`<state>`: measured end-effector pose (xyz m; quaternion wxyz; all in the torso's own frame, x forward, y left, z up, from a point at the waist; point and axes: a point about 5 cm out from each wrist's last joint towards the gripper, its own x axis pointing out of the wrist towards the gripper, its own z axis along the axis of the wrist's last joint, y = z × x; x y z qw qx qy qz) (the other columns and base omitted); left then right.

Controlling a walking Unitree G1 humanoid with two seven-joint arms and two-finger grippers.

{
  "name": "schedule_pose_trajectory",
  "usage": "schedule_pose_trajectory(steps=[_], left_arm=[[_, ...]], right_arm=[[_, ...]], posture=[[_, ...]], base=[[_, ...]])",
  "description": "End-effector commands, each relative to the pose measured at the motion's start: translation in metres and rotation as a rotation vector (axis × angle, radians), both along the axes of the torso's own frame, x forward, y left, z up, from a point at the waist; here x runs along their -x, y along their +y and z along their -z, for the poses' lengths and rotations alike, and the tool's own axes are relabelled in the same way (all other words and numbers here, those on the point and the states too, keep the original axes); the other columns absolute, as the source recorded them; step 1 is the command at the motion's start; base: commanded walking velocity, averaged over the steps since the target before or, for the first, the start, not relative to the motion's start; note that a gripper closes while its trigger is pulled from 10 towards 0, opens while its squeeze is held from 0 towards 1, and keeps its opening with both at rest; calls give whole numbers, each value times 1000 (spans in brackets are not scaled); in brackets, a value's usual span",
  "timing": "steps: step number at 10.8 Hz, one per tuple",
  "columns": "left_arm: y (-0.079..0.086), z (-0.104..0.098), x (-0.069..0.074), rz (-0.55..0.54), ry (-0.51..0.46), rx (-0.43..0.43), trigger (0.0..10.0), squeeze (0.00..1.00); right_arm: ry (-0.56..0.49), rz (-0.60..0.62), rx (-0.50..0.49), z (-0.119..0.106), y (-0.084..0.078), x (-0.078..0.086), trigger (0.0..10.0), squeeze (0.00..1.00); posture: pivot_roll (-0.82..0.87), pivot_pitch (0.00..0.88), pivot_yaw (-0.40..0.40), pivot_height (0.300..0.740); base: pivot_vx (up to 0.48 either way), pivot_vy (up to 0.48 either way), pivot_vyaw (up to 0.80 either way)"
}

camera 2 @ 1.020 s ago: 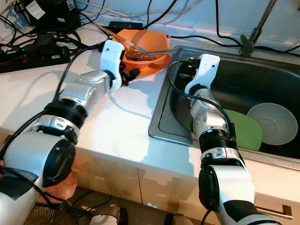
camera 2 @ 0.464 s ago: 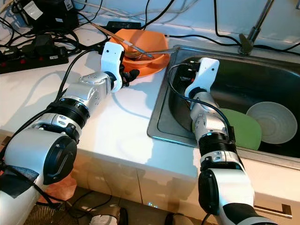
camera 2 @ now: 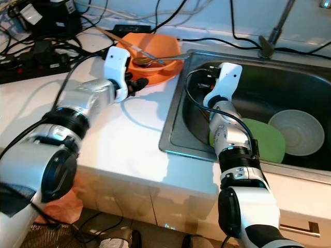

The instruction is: Kitchen organization

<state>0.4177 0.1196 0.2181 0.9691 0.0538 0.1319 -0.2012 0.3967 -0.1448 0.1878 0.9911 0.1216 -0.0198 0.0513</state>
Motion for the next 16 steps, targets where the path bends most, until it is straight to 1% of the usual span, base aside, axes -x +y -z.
schedule_pose_trajectory(steps=[1, 3, 6, 9, 10, 11, 14, 16], left_arm=[[9, 27, 7, 5, 128, -21, 10000, 0], [12, 20, 13, 53, 132, -3, 10000, 0], [11, 19, 36, 91, 144, 28, 10000, 0], [14, 17, 70, 71, 157, 44, 10000, 0], [18, 17, 86, 43, 170, 53, 10000, 0], [21, 16, 97, 19, 171, 63, 10000, 0], [19, -2, 108, -15, 124, 65, 10000, 0], [20, -4, 118, -32, 123, 50, 10000, 0]], right_arm=[[20, 4, -10, 6, -1, 2, 10000, 0], [28, -11, -12, 8, 4, 2, 10000, 0], [29, -23, -16, 9, 8, 3, 10000, 0], [36, -18, -17, 11, 6, 3, 10000, 0], [39, -21, -20, 11, 6, 3, 10000, 0], [41, -25, -21, 12, 7, 3, 10000, 0], [41, -39, -22, 10, 12, 1, 10000, 0], [42, -37, -22, 11, 10, 2, 10000, 0]], posture=[[105, 109, 27, 723], [121, 108, 23, 723], [133, 108, 23, 723], [157, 121, 19, 723], [169, 127, 14, 723], [178, 129, 8, 723], [183, 129, 2, 723], [187, 133, -4, 723]], base=[[0, 0, 0], [0, 0, 0], [0, 0, 0], [0, 0, 0], [0, 0, 0], [0, 0, 0], [0, 0, 0], [0, 0, 0]])
